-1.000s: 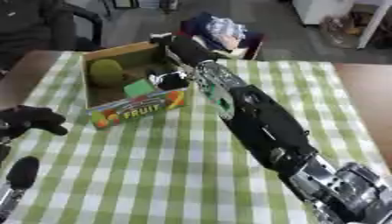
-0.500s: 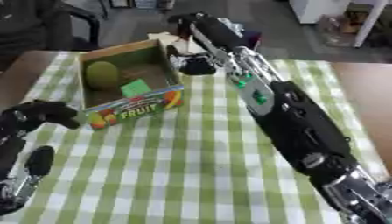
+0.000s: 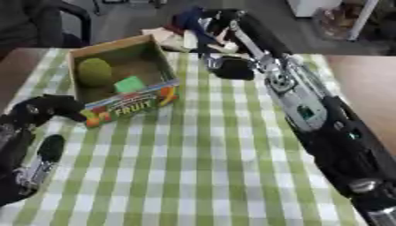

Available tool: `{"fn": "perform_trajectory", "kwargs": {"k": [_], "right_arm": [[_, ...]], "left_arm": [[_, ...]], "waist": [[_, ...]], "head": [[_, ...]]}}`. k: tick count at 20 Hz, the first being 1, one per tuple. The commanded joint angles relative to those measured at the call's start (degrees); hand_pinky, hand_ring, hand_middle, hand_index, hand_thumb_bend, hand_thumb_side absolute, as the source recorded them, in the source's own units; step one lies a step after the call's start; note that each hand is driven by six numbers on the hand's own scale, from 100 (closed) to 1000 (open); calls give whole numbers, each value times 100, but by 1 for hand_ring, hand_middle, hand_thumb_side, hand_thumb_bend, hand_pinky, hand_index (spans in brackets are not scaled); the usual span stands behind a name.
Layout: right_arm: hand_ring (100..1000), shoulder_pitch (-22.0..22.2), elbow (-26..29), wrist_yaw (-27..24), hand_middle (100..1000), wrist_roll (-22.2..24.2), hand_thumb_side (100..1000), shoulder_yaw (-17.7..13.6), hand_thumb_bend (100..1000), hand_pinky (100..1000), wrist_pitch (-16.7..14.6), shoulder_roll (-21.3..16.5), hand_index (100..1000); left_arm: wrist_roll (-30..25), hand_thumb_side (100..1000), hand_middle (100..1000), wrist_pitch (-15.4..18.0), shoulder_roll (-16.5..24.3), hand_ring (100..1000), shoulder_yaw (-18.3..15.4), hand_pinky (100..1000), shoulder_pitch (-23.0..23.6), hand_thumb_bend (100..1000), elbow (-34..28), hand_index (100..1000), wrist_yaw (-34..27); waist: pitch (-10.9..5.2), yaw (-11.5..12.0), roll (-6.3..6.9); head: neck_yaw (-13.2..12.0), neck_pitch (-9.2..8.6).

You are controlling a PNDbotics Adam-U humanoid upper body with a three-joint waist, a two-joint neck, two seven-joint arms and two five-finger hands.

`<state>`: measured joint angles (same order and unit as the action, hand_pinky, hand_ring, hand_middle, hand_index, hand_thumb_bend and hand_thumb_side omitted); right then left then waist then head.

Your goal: Pick up objects on the table and place them in the box.

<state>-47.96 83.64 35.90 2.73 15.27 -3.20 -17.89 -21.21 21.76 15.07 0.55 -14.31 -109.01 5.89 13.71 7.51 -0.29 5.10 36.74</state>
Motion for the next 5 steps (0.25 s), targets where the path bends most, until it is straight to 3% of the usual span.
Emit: {"fn": "perform_trajectory", "kwargs": {"k": [1,5], "right_arm": [[675,242,644,-357,639,-81,488,-125,100,591,162,-116,880],[683,746,1332,-780,648,-129,474,-217,100,595,231,-148,885]], "left_arm": [[100,663,701,-17,126,669,-55,800,35,140,-4,850,35],[149,676,707,-32,91,672,-40,801,149,136,71,852,80]], "waist": [[-135,-78,29],[-188,-195,45]], "head": [[-65,143],[-85,272]]}}
